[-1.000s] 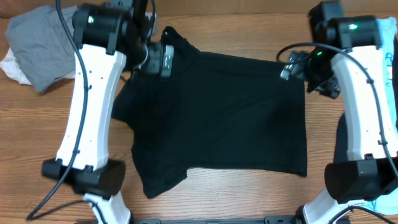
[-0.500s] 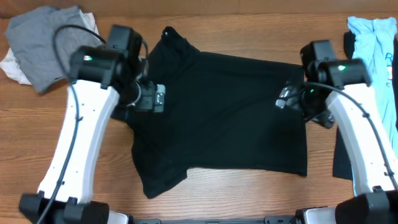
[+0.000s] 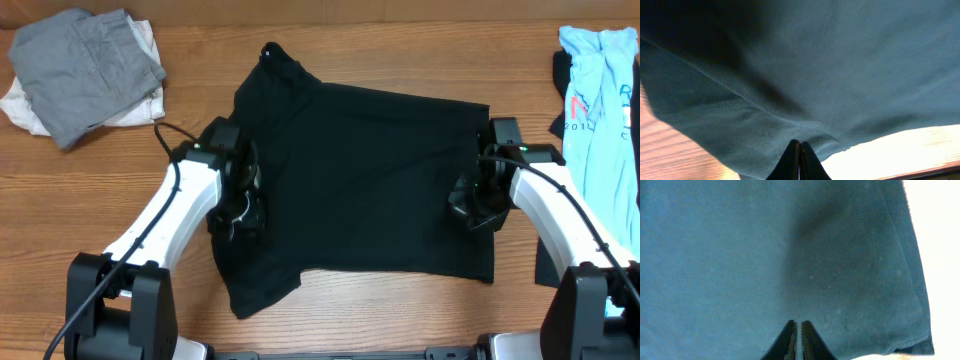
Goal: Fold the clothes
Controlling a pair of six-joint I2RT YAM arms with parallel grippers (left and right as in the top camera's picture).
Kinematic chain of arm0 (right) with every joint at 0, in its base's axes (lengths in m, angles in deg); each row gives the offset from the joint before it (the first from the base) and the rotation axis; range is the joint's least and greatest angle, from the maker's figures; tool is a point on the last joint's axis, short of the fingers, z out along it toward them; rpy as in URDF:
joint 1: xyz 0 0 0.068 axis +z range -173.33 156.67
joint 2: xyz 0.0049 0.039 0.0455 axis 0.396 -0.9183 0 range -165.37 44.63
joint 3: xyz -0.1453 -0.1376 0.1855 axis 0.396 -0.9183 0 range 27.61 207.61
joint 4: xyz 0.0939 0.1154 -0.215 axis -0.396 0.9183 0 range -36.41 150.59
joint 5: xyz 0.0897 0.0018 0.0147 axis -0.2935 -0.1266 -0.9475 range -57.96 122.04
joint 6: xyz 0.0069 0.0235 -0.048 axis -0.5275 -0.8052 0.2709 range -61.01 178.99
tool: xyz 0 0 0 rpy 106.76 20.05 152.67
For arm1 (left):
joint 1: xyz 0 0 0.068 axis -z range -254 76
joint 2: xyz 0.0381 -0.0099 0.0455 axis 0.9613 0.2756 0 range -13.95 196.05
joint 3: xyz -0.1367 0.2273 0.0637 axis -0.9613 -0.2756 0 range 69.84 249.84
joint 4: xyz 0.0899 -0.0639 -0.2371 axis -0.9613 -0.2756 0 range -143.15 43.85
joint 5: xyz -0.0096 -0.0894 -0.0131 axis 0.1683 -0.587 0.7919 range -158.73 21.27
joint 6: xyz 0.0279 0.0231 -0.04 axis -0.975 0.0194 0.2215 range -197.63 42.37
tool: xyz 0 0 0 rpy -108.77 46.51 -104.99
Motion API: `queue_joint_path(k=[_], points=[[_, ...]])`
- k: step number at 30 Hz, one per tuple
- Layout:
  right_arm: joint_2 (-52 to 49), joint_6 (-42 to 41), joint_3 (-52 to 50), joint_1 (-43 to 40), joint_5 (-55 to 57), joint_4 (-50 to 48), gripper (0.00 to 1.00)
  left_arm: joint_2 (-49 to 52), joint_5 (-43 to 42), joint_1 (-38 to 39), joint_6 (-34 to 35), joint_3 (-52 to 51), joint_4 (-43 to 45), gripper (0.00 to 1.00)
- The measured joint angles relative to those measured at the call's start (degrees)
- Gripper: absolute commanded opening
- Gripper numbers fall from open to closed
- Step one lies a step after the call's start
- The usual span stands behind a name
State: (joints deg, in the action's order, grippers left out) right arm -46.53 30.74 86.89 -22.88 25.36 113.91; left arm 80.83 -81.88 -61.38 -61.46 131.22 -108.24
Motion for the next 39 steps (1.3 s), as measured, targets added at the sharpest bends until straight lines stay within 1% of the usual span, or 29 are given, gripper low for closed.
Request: queue_joint_path(k=[7,16,24,31,39], points=[[0.0,-1.0,-3.3,-1.1,-1.8,-3.8,0.04,0.0,-0.9,0.0,2.6,-6.6,1.2,0.04],[0.0,-5.8,-9.1,-1.9,-2.1,-9.8,0.04,0.0,-1.2,0.0,6.2,-12.6,5.0,0.04],[0.0,-7.9,-11.1,-5.4,-2.1,-11.3,0.04,0.0,-1.2,0.0,7.5,-15.9,5.2,0.04],[-0.3,-8.9,-11.7,-5.7,-2.1,-11.8,0.04,-0.2,-1.6,0.0,8.2,-17.9,5.6,0.04],[-3.4,-10.7,-11.3,-5.7,-2.6,-11.7,0.04,-0.7,-2.5,0.0,9.0,-19.3,5.1,0.04]])
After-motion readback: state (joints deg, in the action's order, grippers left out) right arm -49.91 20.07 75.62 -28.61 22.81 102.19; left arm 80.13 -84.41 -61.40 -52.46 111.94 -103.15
